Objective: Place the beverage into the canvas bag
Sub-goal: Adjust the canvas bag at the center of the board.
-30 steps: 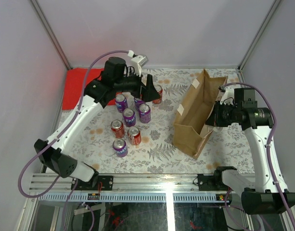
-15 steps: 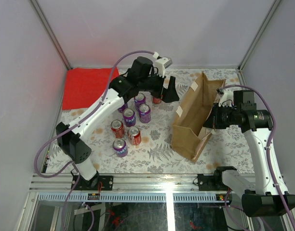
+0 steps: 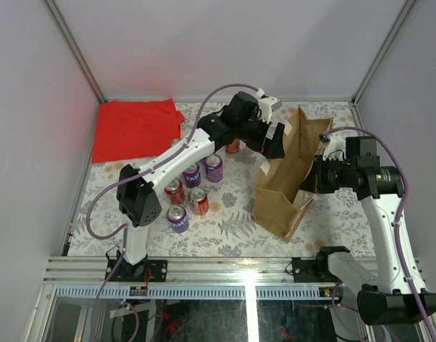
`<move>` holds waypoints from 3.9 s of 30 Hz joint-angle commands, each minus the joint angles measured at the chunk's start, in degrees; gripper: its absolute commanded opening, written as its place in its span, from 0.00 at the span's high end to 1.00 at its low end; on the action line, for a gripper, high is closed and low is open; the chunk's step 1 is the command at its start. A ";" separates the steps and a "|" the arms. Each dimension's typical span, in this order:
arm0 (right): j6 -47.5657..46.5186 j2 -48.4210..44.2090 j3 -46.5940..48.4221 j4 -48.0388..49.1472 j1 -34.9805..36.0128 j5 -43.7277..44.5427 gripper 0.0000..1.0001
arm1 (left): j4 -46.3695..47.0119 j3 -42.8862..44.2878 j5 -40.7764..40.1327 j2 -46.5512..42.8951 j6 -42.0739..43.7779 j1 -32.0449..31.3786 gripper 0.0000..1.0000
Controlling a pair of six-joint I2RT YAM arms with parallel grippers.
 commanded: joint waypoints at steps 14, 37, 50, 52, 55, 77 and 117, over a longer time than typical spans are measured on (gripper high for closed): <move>11.05 -3.86 -1.15 4.43 0.42 14.73 0.74 | 2.18 0.29 -4.38 1.73 0.40 -3.31 1.00; 23.03 6.85 -1.27 24.12 0.42 11.32 0.57 | 3.32 -9.59 -8.54 -4.99 -4.83 -4.97 1.00; 23.68 10.02 -3.41 18.33 0.51 12.93 0.65 | 3.40 -9.76 -11.70 -5.57 -5.87 -5.14 1.00; 23.77 8.73 -4.20 17.19 0.49 14.20 0.65 | 3.46 -9.94 -12.22 -5.60 -6.30 -5.14 1.00; 23.73 7.96 -5.72 16.90 0.51 14.84 0.77 | 3.42 -9.72 -13.68 -5.28 -6.68 -5.18 1.00; 9.71 20.63 17.48 -10.45 0.35 41.18 1.00 | -10.22 -14.47 -40.52 -15.42 0.15 4.85 1.00; 5.21 20.96 6.47 -1.09 -2.22 39.53 1.00 | -7.19 -31.23 -35.74 -24.23 -2.78 -3.73 1.00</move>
